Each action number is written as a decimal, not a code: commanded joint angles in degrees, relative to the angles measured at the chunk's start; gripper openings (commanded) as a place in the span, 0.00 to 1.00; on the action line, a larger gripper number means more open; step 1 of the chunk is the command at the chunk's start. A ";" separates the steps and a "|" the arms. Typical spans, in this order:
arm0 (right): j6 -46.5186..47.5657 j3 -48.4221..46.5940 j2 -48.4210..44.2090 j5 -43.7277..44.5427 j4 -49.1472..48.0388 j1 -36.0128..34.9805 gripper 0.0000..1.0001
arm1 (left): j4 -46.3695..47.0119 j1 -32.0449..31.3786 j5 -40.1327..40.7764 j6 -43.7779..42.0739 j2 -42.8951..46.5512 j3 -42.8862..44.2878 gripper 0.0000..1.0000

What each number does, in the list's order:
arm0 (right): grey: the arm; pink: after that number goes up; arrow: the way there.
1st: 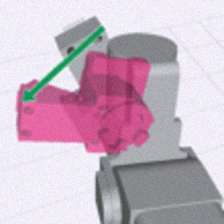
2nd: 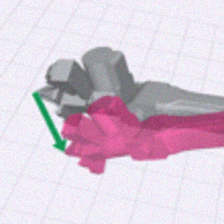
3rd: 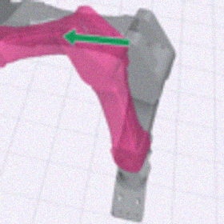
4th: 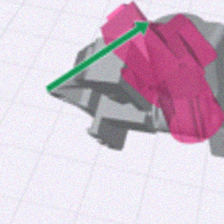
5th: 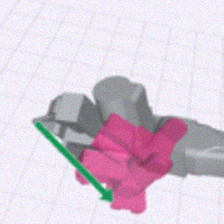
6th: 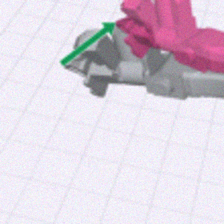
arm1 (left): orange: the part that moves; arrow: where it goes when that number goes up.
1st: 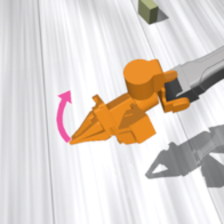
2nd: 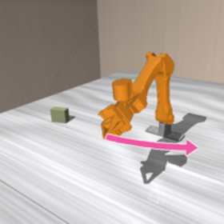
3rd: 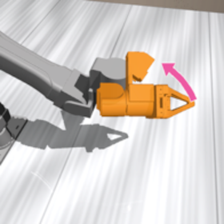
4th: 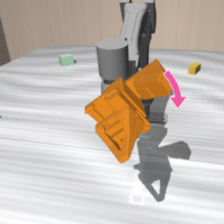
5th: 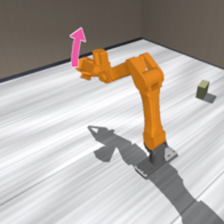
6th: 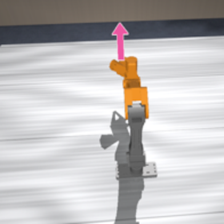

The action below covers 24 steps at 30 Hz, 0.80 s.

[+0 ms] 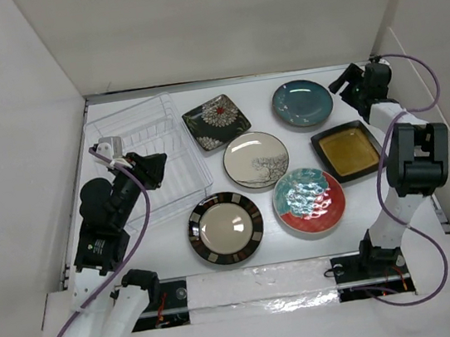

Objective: Load the plates into the dish rack

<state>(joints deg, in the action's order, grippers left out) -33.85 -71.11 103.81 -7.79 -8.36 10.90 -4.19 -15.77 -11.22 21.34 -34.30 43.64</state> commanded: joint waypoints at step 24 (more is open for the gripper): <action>-2.36 -13.35 25.83 -22.61 4.68 4.22 0.47 | 1.29 -0.31 2.34 -1.04 1.26 0.66 0.35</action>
<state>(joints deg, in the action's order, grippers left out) -35.18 -84.27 126.80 -25.04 -5.17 14.61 -4.40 -15.77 -9.78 21.23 -33.61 43.64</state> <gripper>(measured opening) 0.478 0.353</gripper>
